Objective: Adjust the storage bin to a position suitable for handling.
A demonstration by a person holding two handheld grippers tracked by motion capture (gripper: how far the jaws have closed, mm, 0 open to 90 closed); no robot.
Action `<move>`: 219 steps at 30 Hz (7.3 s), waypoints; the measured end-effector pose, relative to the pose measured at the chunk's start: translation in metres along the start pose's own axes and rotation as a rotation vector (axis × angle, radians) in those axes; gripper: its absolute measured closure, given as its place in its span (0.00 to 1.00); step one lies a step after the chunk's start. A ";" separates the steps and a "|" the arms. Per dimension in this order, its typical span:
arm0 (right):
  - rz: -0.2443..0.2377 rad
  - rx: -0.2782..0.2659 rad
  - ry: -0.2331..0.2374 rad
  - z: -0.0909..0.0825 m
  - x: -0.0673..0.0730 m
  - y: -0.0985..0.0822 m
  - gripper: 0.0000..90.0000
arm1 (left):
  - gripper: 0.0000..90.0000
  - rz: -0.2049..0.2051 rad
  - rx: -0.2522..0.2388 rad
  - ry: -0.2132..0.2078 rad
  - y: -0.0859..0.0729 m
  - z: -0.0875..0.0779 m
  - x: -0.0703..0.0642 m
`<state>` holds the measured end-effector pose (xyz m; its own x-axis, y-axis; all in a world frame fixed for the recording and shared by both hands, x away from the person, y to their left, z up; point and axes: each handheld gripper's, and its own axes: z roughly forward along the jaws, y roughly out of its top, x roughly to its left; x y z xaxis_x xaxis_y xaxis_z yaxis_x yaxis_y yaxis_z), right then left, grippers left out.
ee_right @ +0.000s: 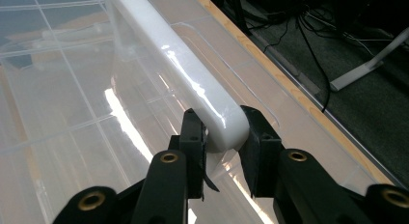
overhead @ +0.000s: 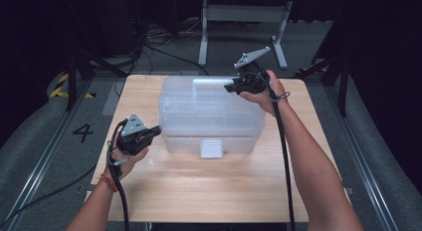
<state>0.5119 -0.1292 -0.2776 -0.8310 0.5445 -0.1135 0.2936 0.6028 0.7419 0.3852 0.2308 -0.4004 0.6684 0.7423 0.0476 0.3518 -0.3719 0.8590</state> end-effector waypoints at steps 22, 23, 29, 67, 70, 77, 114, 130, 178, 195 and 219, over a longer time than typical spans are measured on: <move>0.013 -0.029 -0.031 -0.008 0.002 -0.004 0.77 | 1.00 -0.028 -0.050 -0.018 -0.002 0.007 -0.004; 0.012 -0.034 -0.035 -0.011 0.002 -0.005 0.77 | 1.00 -0.022 -0.050 -0.017 -0.002 0.007 -0.004; 0.028 -0.080 -0.054 -0.030 0.000 -0.018 0.75 | 1.00 -0.022 -0.049 -0.016 -0.002 0.007 -0.004; 0.074 -0.124 -0.162 -0.085 0.010 -0.170 0.63 | 1.00 -0.001 -0.046 0.006 0.002 0.009 -0.004; 0.077 -0.119 -0.154 -0.076 0.012 -0.179 0.61 | 1.00 -0.004 -0.047 0.007 0.002 0.009 -0.004; 0.063 -0.108 -0.134 -0.059 0.020 -0.188 0.54 | 1.00 -0.001 -0.048 0.009 0.004 0.009 -0.003; 0.054 -0.337 -0.300 -0.049 0.027 -0.170 0.59 | 0.96 0.014 -0.028 0.015 0.006 0.006 -0.001; 0.047 -0.371 -0.334 -0.047 0.020 -0.149 0.66 | 0.93 0.032 -0.006 0.005 0.000 0.002 0.000; 0.110 -0.394 -0.474 -0.041 -0.007 -0.103 0.78 | 0.70 0.081 0.027 -0.053 -0.004 0.002 -0.009; 0.120 -0.384 -0.473 -0.040 -0.018 -0.095 0.80 | 0.53 0.106 0.225 -0.015 -0.052 -0.005 -0.003; 0.155 -0.385 -0.444 -0.038 -0.035 -0.083 0.81 | 0.33 0.047 0.275 -0.036 -0.094 -0.008 -0.002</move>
<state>0.4991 -0.2206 -0.3104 -0.4918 0.8500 -0.1885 0.1342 0.2879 0.9482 0.3453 0.2689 -0.4770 0.7092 0.7023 0.0617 0.4812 -0.5461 0.6857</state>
